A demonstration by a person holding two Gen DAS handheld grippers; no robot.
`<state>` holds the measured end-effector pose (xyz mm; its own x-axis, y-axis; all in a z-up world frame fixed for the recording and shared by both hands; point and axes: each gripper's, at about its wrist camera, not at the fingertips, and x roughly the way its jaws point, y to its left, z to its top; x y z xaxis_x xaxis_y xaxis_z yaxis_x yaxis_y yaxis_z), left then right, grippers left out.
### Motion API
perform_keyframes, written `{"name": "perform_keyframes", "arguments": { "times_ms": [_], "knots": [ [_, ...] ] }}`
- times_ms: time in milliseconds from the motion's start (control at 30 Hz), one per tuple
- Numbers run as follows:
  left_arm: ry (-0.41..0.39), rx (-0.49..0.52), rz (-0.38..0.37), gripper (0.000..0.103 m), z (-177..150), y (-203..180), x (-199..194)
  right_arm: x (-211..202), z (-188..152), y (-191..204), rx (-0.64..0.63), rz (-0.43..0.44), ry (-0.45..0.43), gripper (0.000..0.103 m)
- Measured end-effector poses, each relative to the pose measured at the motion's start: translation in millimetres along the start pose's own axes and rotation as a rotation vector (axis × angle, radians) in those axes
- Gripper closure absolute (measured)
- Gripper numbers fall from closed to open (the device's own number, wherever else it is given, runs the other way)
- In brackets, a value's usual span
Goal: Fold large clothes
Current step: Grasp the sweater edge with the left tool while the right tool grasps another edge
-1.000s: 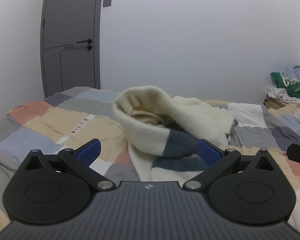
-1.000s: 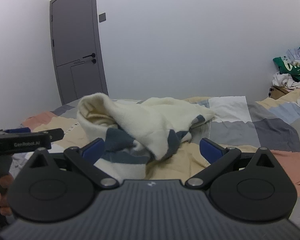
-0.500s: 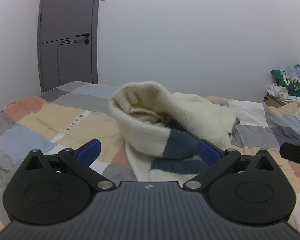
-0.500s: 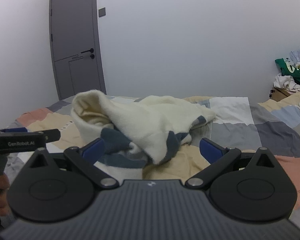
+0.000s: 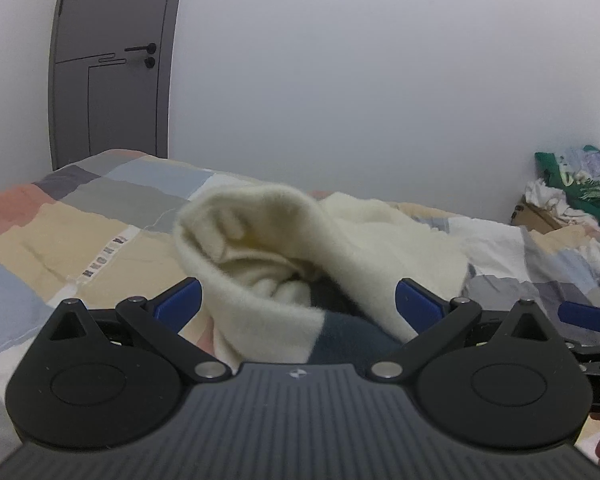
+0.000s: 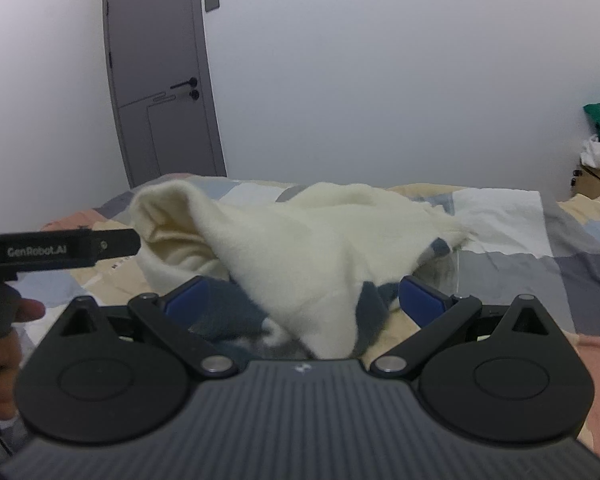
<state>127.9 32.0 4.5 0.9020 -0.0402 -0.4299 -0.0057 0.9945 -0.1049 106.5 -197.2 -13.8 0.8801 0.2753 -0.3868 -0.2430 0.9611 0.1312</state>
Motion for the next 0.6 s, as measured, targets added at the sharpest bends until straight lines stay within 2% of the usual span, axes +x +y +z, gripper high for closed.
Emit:
{"name": "perform_keyframes", "arguments": {
  "times_ms": [67,167,333,400,467,533,600],
  "knots": [
    [0.028,-0.026,-0.001,0.000,-1.0,2.6,20.9,13.9,1.6,-3.8,-0.004,0.012,0.004,0.000],
    [0.071,-0.137,-0.022,0.000,-11.2,16.1,48.9,32.8,-1.0,-8.6,-0.020,0.015,-0.003,0.000],
    [0.104,-0.234,-0.013,0.000,-37.6,35.3,82.8,61.6,-16.5,-20.4,-0.028,0.091,-0.017,0.000],
    [0.119,-0.298,-0.039,0.000,-45.9,44.5,94.4,73.8,-24.8,-20.5,-0.036,0.120,-0.002,0.000],
    [0.113,-0.353,-0.091,0.000,-52.0,52.4,103.0,85.0,-31.8,-17.4,-0.067,0.110,0.016,0.001],
    [0.092,-0.355,-0.110,0.001,-55.7,53.9,108.2,97.1,-39.6,-17.9,-0.076,0.096,0.022,0.002],
    [0.092,-0.352,-0.130,0.006,-59.8,54.5,116.8,108.6,-45.2,-29.0,0.001,0.113,0.020,0.006]
  ]
}}
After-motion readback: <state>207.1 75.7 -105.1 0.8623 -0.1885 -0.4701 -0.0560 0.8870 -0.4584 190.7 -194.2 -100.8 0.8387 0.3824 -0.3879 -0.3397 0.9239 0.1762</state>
